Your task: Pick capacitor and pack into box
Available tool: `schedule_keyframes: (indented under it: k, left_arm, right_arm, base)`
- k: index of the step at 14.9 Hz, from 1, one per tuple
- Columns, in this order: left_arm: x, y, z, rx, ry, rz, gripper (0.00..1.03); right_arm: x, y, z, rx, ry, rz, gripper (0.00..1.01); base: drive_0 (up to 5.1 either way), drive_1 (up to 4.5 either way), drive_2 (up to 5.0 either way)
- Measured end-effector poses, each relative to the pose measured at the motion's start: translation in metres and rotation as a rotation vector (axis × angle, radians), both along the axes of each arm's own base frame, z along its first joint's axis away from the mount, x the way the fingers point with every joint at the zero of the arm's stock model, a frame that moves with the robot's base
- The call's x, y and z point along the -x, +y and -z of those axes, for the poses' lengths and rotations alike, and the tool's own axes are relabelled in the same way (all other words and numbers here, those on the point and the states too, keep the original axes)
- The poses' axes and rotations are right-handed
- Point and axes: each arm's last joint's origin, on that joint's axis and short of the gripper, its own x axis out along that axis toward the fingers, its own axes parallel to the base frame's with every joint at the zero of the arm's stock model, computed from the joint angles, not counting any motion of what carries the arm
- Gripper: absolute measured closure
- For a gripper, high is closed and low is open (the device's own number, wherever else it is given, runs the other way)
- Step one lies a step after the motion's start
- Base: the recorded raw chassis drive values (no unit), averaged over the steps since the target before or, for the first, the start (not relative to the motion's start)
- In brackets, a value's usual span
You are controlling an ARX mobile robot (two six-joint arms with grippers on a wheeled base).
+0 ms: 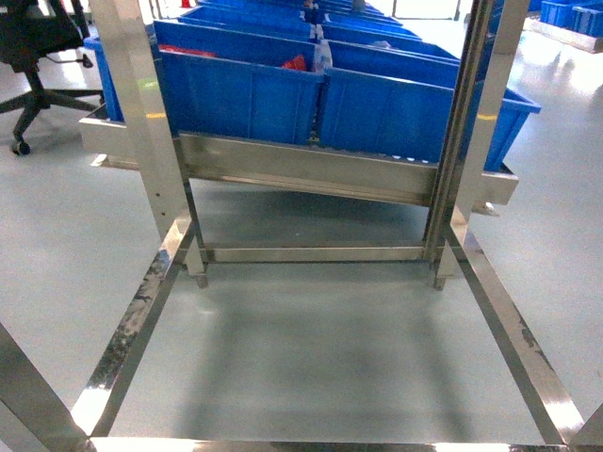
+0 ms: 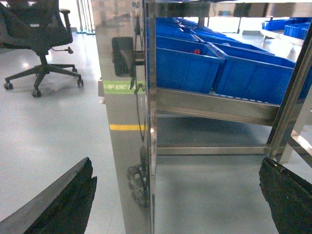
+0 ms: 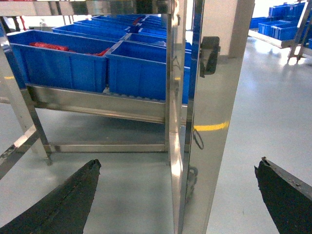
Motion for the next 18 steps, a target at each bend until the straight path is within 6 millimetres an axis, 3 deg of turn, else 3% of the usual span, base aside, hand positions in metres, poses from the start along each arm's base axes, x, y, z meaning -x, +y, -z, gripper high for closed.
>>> schedule_keyframes:
  k: [18]
  left_arm:
    - [0.0000, 0.0000, 0.0001, 0.000, 0.002, -0.001, 0.05]
  right_arm:
    - [0.0000, 0.0000, 0.0001, 0.002, 0.001, -0.001, 0.03]
  base:
    - [0.0, 0.00, 0.0]
